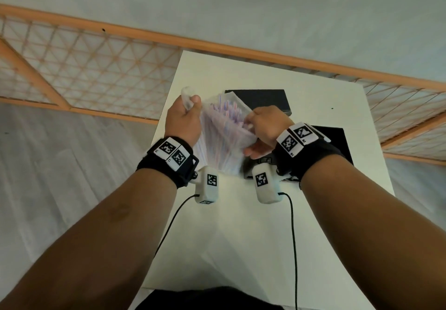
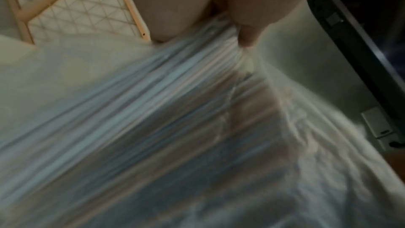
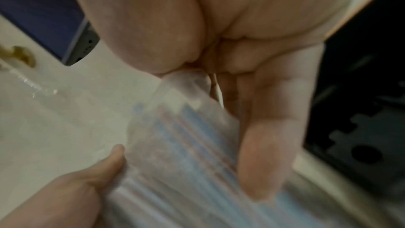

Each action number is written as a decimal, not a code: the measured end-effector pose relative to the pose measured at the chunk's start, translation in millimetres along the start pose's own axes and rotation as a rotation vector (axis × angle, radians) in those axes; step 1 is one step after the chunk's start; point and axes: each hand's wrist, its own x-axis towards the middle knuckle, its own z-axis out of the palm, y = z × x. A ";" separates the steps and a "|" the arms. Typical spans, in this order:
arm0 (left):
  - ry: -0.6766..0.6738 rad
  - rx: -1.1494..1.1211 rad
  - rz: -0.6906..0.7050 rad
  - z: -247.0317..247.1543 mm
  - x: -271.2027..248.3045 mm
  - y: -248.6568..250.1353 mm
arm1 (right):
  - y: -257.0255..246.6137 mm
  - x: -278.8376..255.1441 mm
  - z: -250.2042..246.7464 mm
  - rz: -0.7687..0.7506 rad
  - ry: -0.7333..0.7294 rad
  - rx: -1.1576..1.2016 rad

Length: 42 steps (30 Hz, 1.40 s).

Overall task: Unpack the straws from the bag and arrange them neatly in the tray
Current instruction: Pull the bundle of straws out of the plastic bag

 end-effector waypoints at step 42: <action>-0.570 -0.516 -0.222 126.6 -24.1 59.5 | 59.3 8.6 -121.4 -0.189 0.154 0.227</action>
